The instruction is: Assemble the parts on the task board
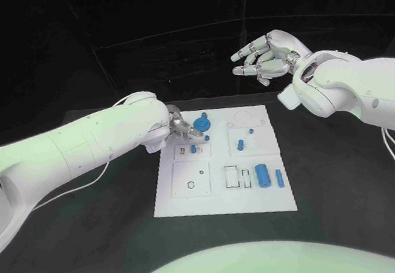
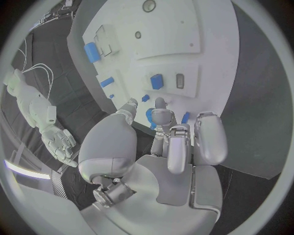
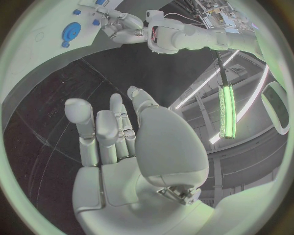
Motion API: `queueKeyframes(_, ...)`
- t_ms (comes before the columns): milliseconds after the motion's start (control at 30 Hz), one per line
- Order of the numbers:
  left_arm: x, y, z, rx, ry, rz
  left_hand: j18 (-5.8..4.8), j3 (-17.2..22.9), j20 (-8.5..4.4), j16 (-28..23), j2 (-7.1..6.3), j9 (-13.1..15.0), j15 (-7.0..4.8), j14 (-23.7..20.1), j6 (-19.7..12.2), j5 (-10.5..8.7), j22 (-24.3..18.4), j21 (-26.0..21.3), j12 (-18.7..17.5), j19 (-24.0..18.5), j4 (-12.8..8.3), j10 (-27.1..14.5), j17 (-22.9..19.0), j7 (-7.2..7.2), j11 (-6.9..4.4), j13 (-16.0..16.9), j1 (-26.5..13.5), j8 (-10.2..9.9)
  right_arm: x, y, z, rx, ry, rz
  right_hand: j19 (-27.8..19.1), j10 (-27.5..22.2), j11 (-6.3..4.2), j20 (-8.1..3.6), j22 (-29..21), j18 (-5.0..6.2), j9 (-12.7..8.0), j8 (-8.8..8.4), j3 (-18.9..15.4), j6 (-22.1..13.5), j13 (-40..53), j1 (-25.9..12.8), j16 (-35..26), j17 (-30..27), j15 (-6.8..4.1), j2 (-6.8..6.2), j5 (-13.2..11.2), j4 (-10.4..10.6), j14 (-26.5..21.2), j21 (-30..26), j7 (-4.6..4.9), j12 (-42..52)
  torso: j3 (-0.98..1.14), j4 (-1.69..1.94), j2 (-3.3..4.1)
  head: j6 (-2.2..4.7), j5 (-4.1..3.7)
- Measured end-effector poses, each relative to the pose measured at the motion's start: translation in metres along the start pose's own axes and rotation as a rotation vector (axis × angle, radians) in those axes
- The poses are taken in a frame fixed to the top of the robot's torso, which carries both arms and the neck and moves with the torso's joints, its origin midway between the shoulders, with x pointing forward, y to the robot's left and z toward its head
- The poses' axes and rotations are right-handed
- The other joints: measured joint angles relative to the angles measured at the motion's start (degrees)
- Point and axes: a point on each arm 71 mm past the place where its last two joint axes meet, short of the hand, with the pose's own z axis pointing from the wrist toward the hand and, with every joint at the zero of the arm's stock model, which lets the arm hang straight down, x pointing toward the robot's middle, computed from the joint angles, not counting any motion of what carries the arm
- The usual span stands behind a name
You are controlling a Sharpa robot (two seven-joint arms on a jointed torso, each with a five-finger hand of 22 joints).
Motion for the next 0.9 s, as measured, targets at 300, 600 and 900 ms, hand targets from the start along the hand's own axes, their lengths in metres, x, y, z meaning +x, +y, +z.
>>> queueKeyframes(300, -0.046, -0.005, -0.021, 0.040, -0.064, -0.049, 0.00, -3.36, 1.27, 0.00, 3.10, -2.93, 1.64, -0.06, -8.35, 0.00, -3.53, -3.43, -6.85, -1.28, 0.39, -6.66, 0.00, 3.17, 2.50, -9.83, 5.51, -5.64, -0.002, -0.002, 0.000, 0.003, -0.004, -0.002, 0.00, 0.00, 0.00, 0.00, -0.06, 0.00, 0.00, 0.00, 0.00, 0.00, -0.05, 0.00, 0.00, 0.00, 0.00, 0.00, 0.00, 0.00, 0.00, 0.00, 0.00, 0.00, 0.01, 0.04, -0.03, 0.00, -0.16)
queueKeyframes(600, -0.068, 0.004, -0.009, -0.024, -0.046, -0.024, 0.01, -5.94, 2.42, 0.00, 4.92, -6.06, 2.89, 0.02, -8.56, 0.00, -4.24, -4.16, -7.69, -1.80, 1.55, -7.92, 0.00, 4.51, 3.78, -11.48, 7.90, -8.68, -0.002, -0.002, 0.001, 0.003, -0.005, -0.003, 0.00, 0.00, 0.00, 0.00, -0.05, 0.00, 0.00, 0.00, 0.00, 0.00, -0.04, 0.00, 0.00, 0.00, 0.00, 0.00, 0.00, 0.00, 0.00, 0.00, 0.00, 0.00, -0.01, 0.00, 0.12, 0.00, -0.05)
queueKeyframes(900, -0.068, 0.015, 0.008, -0.075, -0.019, 0.000, 0.01, -8.33, 2.62, 0.00, 5.74, -6.31, 2.88, 0.02, -5.41, 0.00, -3.00, -3.40, -6.18, -1.59, 2.86, -6.98, 0.00, 3.58, 2.99, -10.18, 8.06, -7.50, 0.000, -0.001, 0.002, 0.001, -0.002, -0.002, 0.18, 0.00, 0.00, -0.17, -0.05, 0.01, 0.00, 0.00, 0.06, 0.00, -0.11, 0.00, 0.00, 0.01, 0.00, 0.00, 0.00, 0.06, 0.00, 0.01, 0.00, 0.00, -0.22, -0.26, 0.57, 0.00, 0.40)
